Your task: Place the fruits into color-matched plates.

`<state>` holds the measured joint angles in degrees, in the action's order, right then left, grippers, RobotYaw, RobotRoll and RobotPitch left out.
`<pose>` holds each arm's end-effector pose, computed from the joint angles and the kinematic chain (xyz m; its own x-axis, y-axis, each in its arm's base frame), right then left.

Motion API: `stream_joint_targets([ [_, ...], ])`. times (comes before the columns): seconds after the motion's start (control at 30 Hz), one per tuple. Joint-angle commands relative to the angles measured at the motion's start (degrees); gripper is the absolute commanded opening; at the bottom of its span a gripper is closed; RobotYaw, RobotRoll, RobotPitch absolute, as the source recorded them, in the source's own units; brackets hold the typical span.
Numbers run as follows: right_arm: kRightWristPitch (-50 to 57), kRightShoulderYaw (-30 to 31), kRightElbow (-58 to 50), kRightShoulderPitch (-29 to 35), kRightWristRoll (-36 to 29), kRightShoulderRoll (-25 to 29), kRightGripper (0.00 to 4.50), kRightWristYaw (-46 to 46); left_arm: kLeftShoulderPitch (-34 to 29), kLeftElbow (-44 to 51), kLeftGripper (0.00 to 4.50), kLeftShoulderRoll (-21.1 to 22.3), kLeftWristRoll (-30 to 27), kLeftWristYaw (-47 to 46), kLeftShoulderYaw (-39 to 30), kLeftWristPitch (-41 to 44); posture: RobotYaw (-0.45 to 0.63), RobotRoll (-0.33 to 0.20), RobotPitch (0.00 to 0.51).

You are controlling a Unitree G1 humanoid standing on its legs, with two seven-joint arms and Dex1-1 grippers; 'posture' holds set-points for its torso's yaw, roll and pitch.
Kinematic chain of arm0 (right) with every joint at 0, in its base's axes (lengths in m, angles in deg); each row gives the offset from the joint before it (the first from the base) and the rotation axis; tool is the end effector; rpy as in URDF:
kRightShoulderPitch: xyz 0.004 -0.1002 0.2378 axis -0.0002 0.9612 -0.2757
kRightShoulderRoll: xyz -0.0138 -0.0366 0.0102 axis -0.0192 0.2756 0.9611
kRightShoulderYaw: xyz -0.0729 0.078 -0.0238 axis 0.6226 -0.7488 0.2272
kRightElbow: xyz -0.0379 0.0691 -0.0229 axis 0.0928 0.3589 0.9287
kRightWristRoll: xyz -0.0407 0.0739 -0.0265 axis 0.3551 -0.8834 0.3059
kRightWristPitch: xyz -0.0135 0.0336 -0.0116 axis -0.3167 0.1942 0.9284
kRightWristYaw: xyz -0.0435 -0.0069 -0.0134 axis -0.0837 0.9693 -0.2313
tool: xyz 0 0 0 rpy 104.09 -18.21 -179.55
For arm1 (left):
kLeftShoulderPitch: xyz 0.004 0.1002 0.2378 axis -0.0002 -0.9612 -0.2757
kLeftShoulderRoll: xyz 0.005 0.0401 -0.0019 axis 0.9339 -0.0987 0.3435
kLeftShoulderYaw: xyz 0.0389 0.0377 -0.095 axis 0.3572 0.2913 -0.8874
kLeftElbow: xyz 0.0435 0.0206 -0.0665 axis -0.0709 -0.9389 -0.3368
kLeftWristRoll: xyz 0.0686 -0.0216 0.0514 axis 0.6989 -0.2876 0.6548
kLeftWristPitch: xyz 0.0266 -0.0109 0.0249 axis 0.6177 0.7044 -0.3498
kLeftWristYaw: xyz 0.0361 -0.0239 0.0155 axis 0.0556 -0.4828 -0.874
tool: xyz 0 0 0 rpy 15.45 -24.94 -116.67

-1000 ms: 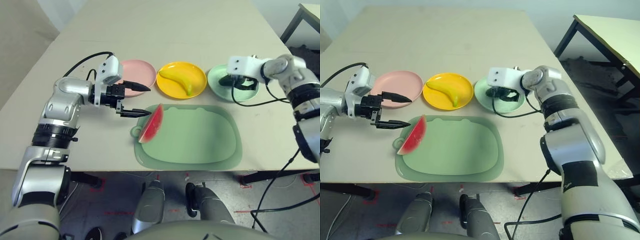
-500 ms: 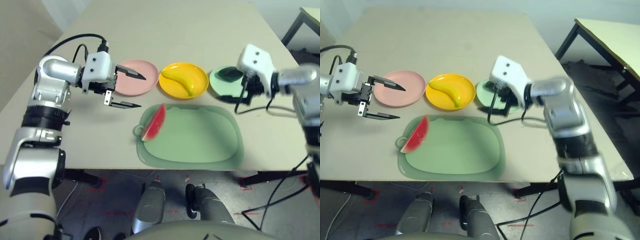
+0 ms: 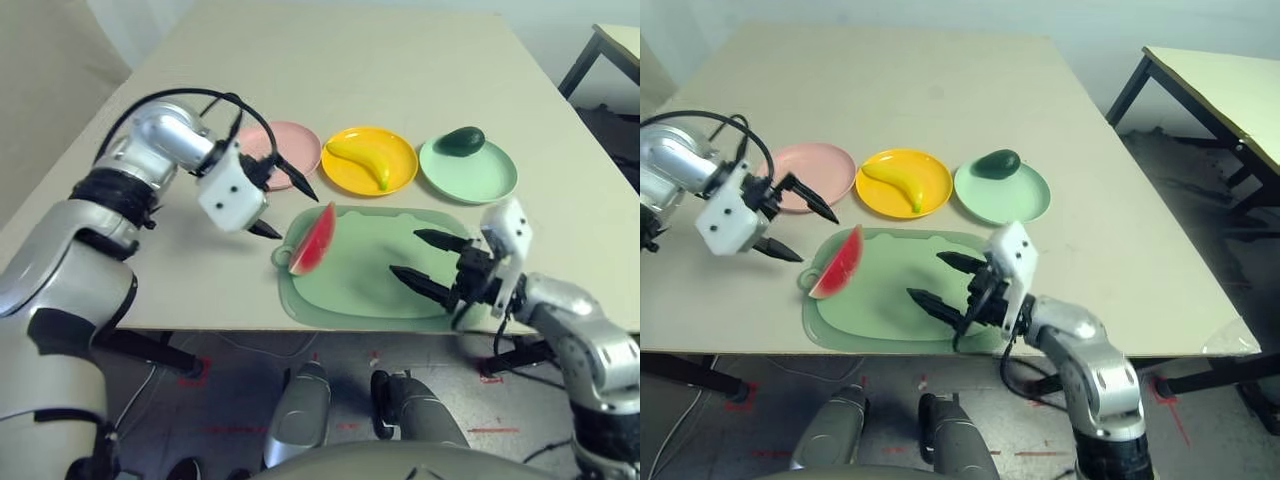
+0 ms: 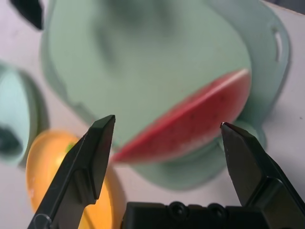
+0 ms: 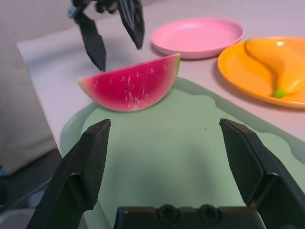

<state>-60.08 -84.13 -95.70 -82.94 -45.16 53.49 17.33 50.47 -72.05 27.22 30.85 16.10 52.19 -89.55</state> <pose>0.1673 -0.2000 0.0886 0.5389 0.8407 0.0520 -0.8391 0.5413 -0.0550 0.3190 0.1889 0.2500 -0.0830 -0.5462 -0.8335 0.2799 -0.8155 0.5066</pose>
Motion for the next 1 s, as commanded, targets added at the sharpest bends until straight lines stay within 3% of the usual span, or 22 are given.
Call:
stream_joint_targets([
  [0.03,-11.47,2.52,5.43,3.67,3.15,0.98,4.46,1.75,2.05,-1.41,4.5,-1.69,-0.57,0.56,5.49,-3.47,0.16,0.0,0.132],
  [0.33,-16.35,4.22,7.17,4.93,3.55,1.04,4.46,-3.75,5.33,-7.75,4.5,-5.16,2.82,0.56,14.83,-7.26,0.11,0.0,0.13],
  [0.47,-16.36,4.98,6.92,5.29,3.83,1.84,4.46,-4.92,4.13,-9.15,4.5,-6.64,2.45,0.56,14.29,-0.47,0.09,0.0,0.127],
  [0.67,-15.68,4.94,5.91,6.45,2.92,2.12,4.46,-7.37,1.67,-3.99,4.5,-5.81,0.88,0.56,12.2,11.92,0.08,0.0,0.125],
  [0.83,-15.65,5.22,5.64,6.66,2.56,2.62,4.46,-8.32,-0.47,-0.23,4.5,-5.48,2.47,0.56,9.61,17.36,0.09,0.0,0.125],
  [1.0,-15.18,5.35,5.41,6.02,2.14,3.16,4.5,-8.98,-1.78,-0.04,3.22,-5.29,6.35,0.56,8.15,19.06,0.09,0.0,0.127],
])
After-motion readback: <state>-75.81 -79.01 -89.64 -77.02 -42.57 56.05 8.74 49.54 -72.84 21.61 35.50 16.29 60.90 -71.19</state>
